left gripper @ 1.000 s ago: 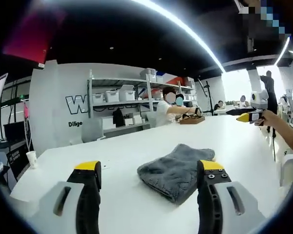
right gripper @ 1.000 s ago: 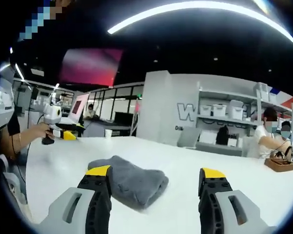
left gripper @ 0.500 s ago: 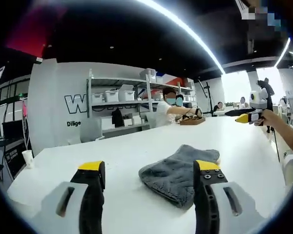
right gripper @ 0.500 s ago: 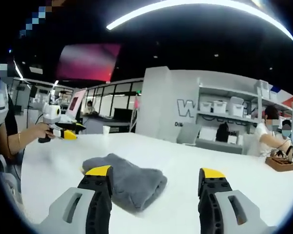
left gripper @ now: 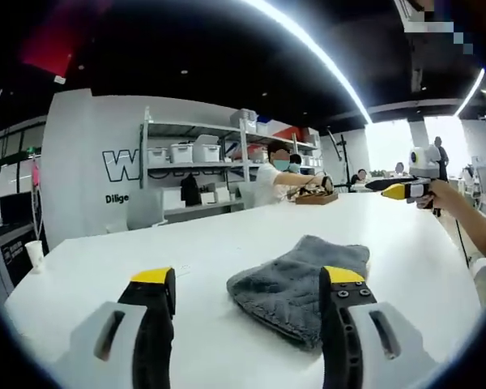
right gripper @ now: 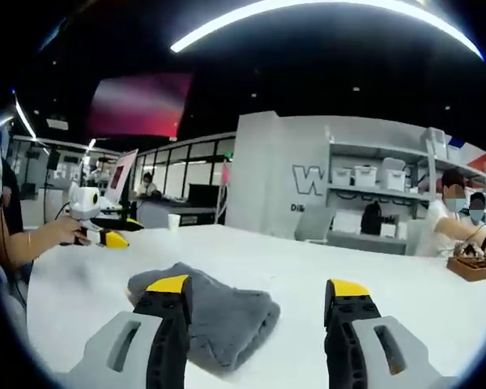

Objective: Open the folded towel by lifting each exposed corner and separating the folded layers until the towel lies flat within the target outline without major curled edges

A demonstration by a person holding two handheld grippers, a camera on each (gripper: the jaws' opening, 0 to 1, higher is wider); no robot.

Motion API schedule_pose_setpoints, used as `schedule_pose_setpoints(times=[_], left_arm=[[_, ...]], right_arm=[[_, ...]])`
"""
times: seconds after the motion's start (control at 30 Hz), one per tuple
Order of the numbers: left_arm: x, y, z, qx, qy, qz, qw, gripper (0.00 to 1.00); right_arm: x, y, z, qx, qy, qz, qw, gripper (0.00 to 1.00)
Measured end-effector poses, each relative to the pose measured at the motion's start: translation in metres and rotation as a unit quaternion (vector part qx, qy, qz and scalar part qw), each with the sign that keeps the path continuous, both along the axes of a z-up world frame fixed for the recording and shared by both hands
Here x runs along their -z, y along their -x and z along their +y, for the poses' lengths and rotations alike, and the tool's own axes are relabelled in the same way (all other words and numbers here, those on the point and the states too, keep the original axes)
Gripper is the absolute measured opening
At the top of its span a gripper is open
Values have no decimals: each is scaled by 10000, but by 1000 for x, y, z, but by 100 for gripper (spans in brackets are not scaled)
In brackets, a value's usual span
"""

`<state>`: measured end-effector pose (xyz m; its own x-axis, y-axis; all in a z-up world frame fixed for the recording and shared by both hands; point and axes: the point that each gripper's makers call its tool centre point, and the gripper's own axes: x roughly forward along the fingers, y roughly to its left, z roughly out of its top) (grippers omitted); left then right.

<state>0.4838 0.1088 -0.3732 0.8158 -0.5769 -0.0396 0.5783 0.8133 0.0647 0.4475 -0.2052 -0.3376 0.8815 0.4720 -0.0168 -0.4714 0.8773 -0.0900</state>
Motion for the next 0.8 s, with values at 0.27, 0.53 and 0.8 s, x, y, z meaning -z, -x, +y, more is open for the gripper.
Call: schedule_pose_setpoints(times=[0.27,0.53,0.8], left_arm=[[9,-14,-4,-134,135,88,9998,68],[15,-30,-6,-162,314,243,9991,65],[22,-43,-16,-115,171,322,9993,61]], right_arm=[[13,-20,15,-89,-35,177,9998,62],[21,-40,19,-55,120,250,9996,61],[27,-57,26,-112,249,295,9992,57]])
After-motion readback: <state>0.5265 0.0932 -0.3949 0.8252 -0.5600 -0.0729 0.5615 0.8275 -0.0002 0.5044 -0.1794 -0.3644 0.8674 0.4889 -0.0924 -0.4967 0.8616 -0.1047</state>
